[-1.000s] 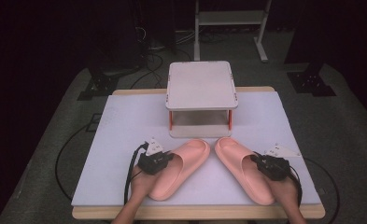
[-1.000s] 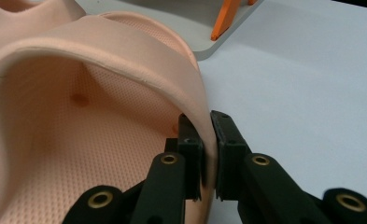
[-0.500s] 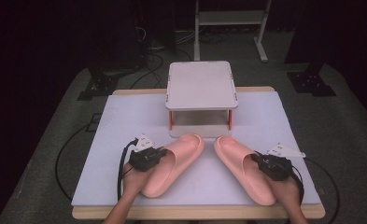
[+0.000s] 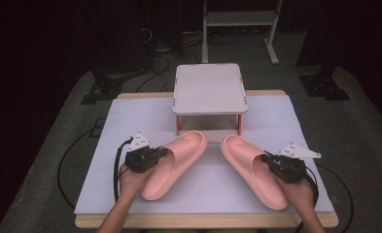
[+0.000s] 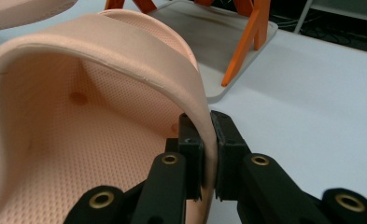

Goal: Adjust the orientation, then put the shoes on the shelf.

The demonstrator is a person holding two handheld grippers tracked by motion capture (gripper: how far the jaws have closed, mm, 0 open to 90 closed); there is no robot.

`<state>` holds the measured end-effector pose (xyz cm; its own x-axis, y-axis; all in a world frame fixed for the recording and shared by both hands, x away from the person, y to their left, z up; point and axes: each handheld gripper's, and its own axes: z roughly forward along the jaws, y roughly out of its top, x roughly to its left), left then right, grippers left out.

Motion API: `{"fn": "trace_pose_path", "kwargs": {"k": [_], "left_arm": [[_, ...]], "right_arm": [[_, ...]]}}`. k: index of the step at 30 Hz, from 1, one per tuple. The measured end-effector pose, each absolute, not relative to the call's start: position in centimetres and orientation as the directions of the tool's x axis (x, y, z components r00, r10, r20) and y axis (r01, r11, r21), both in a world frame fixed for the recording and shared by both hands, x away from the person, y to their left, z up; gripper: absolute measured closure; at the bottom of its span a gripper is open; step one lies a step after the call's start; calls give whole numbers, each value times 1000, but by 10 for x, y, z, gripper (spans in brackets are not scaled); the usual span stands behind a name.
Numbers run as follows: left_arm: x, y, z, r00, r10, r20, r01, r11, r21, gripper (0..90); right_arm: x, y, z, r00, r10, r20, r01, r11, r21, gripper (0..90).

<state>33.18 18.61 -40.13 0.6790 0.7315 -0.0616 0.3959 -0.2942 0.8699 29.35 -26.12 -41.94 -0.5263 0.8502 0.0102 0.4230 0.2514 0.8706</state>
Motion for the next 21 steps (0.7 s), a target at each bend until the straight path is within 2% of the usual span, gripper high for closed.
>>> {"fn": "trace_pose_path", "kwargs": {"k": [11,21], "left_arm": [[332,196,-376,679,733,-47,372,-288,882,835],[330,199,-358,687,725,-47,361,-284,888,836]], "right_arm": [[293,-261,-393,-535,844,-19,389,266,882,834],[293,-260,-379,-543,840,-5,388,256,886,833]]}}
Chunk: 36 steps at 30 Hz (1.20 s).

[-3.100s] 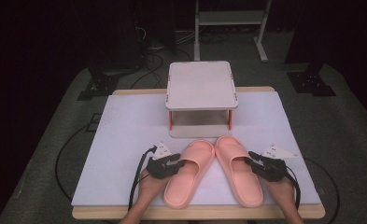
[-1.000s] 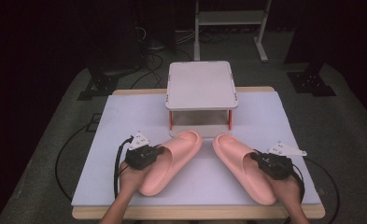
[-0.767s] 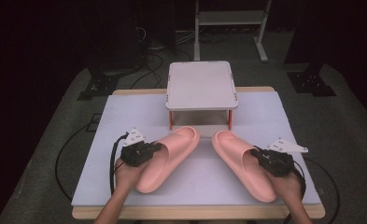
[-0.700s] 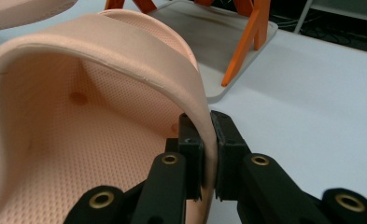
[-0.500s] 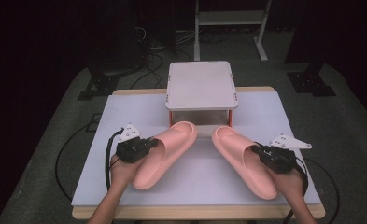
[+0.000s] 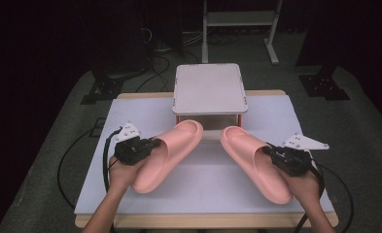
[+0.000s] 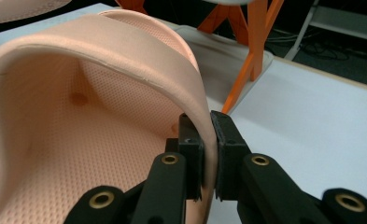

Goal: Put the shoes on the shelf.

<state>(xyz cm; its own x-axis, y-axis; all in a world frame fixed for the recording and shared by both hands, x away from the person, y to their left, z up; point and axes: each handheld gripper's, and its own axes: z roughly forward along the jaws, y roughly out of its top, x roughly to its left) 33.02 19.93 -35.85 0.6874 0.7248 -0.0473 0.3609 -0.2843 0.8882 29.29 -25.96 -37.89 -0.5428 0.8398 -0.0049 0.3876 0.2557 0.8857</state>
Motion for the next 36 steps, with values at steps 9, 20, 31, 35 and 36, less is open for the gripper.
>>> {"fn": "trace_pose_path", "kwargs": {"k": [9,20,31,35,36], "left_arm": [[332,203,-335,694,719,-38,338,-278,899,836],[344,200,-305,694,719,-37,325,-268,907,836],[370,192,-288,691,722,-33,329,-273,904,835],[382,193,-284,680,732,-47,348,-265,899,835],[382,193,-284,680,732,-47,348,-265,899,835]], "right_arm": [[293,-259,-351,-551,834,-21,358,259,897,833],[302,-257,-310,-562,827,-21,335,251,908,833],[324,-254,-292,-563,826,-15,338,247,908,833],[336,-252,-284,-566,824,-6,346,245,906,833],[336,-252,-284,-566,824,-6,346,245,906,833]]}}
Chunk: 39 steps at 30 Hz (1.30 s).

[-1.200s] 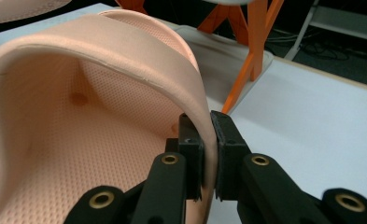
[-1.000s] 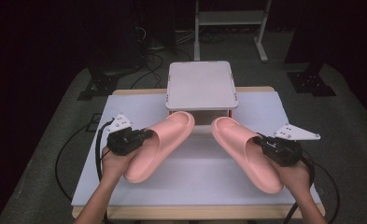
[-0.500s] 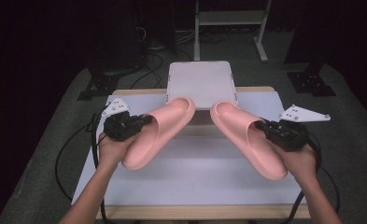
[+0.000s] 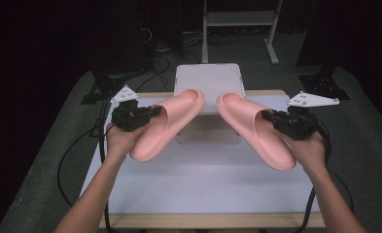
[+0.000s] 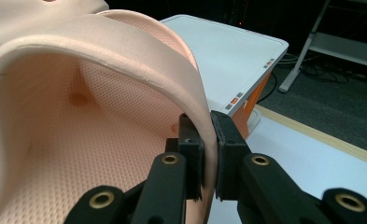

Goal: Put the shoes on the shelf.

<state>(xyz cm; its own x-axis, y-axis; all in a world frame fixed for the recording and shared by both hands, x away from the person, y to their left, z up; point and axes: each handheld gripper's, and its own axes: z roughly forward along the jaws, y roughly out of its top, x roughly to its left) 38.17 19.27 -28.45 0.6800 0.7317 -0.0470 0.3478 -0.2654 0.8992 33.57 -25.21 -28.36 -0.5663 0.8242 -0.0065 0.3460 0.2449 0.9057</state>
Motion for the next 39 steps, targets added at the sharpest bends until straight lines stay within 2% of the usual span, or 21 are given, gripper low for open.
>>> {"fn": "trace_pose_path", "kwargs": {"k": [21,39], "left_arm": [[446,180,-269,634,771,-59,400,-261,879,835],[486,170,-272,597,798,-84,446,-243,861,834]], "right_arm": [[404,-236,-255,-522,853,-12,388,250,887,832],[454,-227,-258,-487,873,14,435,229,871,832]]}}
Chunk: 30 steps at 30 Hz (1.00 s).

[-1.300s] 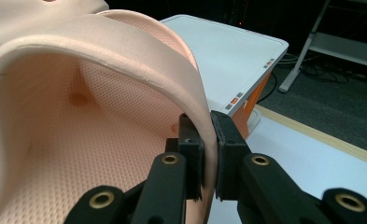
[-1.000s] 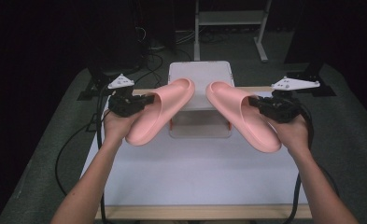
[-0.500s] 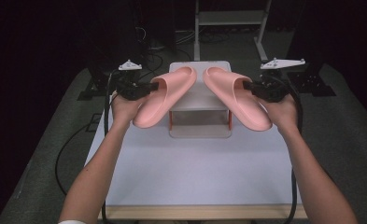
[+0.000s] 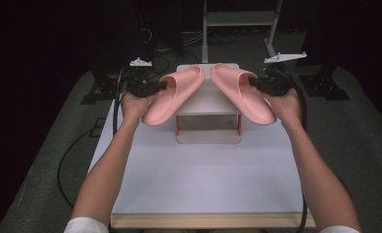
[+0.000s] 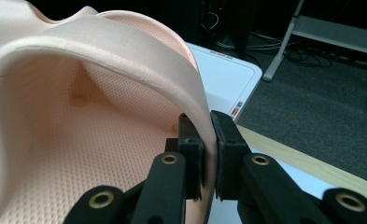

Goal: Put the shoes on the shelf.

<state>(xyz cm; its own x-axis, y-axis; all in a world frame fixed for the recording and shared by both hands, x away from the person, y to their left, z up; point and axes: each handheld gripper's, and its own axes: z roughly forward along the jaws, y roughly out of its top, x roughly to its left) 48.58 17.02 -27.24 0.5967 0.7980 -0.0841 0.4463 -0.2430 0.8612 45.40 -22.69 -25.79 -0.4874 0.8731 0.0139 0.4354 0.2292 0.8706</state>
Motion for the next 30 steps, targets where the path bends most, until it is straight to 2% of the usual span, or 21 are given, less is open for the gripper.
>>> {"fn": "trace_pose_path", "kwargs": {"k": [2,19,30], "left_arm": [[491,167,-272,593,799,-100,453,-229,861,835],[519,147,-275,576,815,-64,465,-263,845,834],[533,148,-283,539,839,-75,495,-243,834,833]], "right_arm": [[462,-227,-259,-478,878,19,446,224,866,832],[503,-227,-273,-431,901,51,488,185,853,830],[518,-220,-276,-414,908,58,502,175,847,831]]}}
